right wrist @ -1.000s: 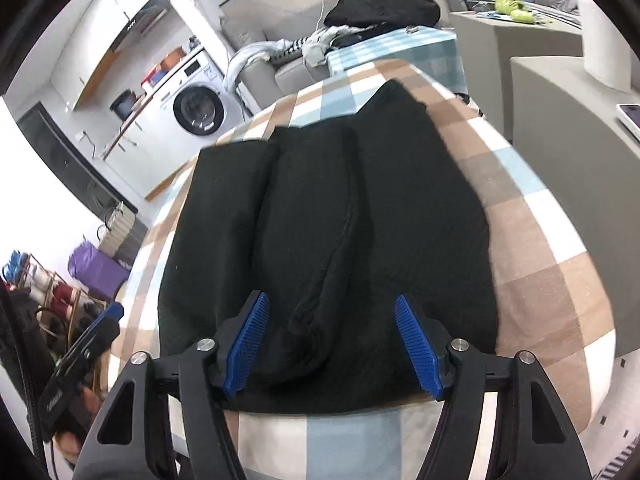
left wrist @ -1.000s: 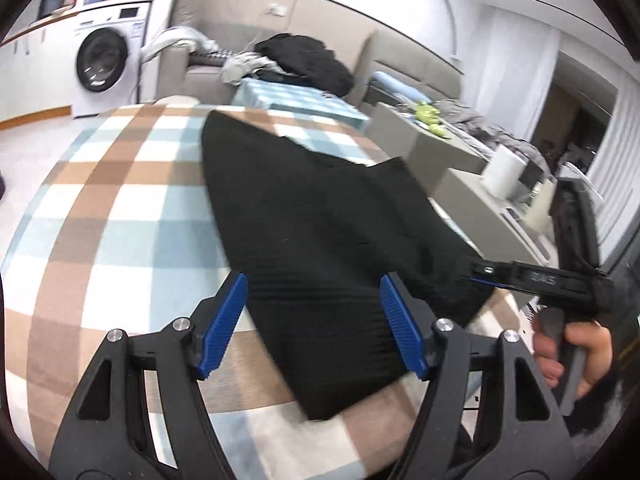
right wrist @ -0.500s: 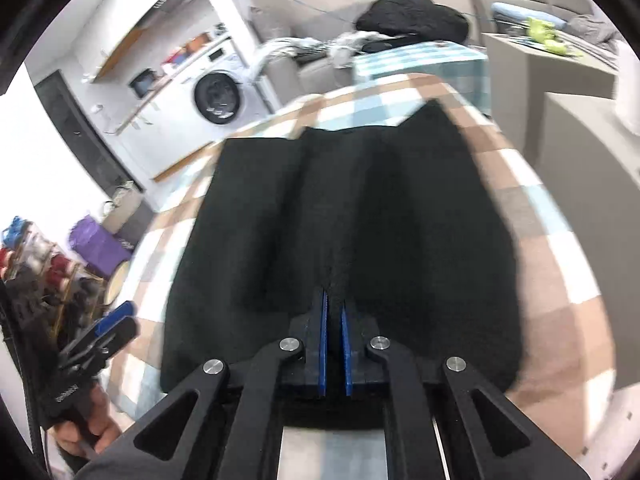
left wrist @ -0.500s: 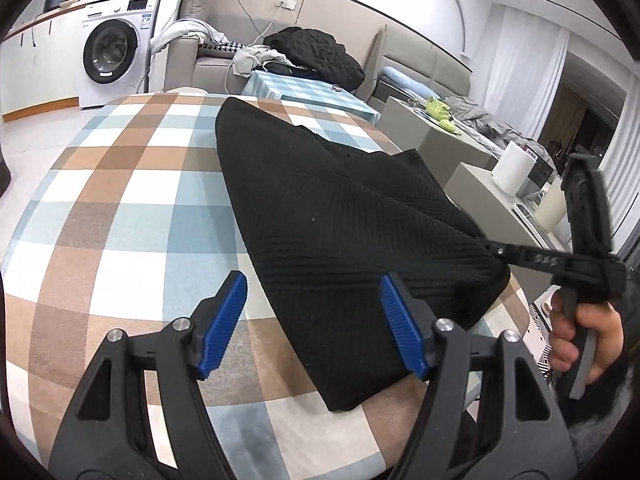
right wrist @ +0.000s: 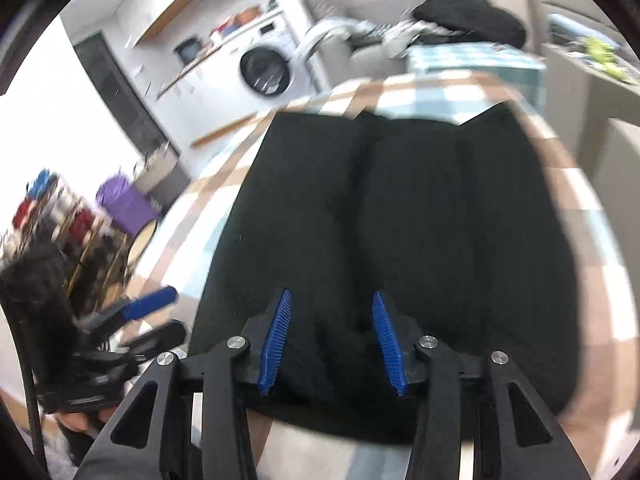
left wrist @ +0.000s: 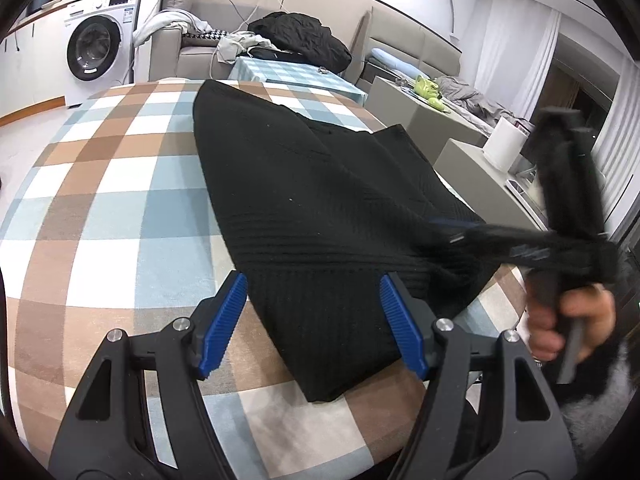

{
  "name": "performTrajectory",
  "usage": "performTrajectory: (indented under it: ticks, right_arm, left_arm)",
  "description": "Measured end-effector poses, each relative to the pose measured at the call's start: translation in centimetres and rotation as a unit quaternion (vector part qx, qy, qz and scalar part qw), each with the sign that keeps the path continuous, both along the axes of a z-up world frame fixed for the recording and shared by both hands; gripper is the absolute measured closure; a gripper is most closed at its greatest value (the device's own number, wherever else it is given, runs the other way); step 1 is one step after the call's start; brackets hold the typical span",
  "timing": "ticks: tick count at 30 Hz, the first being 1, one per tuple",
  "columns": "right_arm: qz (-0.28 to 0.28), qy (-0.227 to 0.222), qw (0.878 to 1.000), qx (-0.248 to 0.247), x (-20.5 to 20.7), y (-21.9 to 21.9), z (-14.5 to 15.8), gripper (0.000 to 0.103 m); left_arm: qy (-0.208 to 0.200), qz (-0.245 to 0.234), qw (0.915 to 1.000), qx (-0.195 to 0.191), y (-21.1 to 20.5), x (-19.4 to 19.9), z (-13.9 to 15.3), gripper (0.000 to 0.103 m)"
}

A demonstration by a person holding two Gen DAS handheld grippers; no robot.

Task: Fold small clothes
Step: 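Grasp the sweater's opposite side edge with the right tool, then fold the held side over toward the middle with the right tool, then open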

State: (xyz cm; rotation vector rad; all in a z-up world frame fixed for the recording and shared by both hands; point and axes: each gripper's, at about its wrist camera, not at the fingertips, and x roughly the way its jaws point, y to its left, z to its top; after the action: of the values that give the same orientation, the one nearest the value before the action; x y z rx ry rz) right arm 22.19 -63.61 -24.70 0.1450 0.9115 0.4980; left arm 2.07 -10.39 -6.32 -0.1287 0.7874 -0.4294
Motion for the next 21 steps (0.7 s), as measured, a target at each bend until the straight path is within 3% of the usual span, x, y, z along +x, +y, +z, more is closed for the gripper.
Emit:
performTrajectory:
  ticks: [2, 3, 6, 8, 10, 12, 15, 17, 19, 21]
  right_arm:
    - [0.005, 0.021, 1.000, -0.001, 1.2, 0.8, -1.4, 0.092]
    - [0.005, 0.020, 1.000, 0.007, 1.2, 0.9, -1.2, 0.098]
    - [0.002, -0.047, 0.997, 0.065, -0.7, -0.6, 2.4, 0.098]
    - [-0.014, -0.069, 0.995, 0.073, -2.1, -1.8, 4.5, 0.098]
    - [-0.037, -0.062, 0.996, 0.044, -2.9, -2.5, 4.5, 0.098]
    - [-0.059, -0.028, 0.998, -0.020, -2.3, -2.6, 2.1, 0.098]
    - [-0.061, 0.026, 0.997, -0.047, -1.5, -2.7, -0.8, 0.097]
    - [-0.054, 0.025, 0.997, -0.043, -1.5, -2.7, -0.9, 0.092]
    - [-0.042, 0.020, 0.999, -0.024, -1.5, -2.8, -0.2, 0.076]
    - [-0.037, 0.013, 0.999, -0.008, -1.7, -2.9, 0.2, 0.069]
  left_arm:
    - [0.000, 0.006, 1.0000, 0.002, 0.3, -0.1, 0.1, 0.036]
    - [-0.001, 0.009, 0.9999, 0.004, 0.5, -0.1, 0.2, 0.036]
    - [-0.004, 0.014, 0.9999, 0.002, 1.0, -0.2, 0.5, 0.036]
    - [0.000, 0.010, 0.9999, -0.006, 0.9, 0.1, 0.6, 0.036]
    - [0.001, 0.005, 1.0000, -0.002, 0.6, 0.4, 0.4, 0.036]
    - [0.010, -0.003, 0.9999, 0.006, -0.1, 0.9, -0.2, 0.036]
    - [0.030, -0.019, 0.9993, 0.013, -1.0, 1.3, -1.2, 0.036]
    - [0.040, -0.028, 0.9987, 0.017, -1.6, 1.3, -1.7, 0.036]
    - [0.047, -0.041, 0.9980, 0.010, -2.0, 1.3, -2.1, 0.036]
    - [0.050, -0.049, 0.9973, 0.018, -2.5, 1.3, -2.4, 0.036]
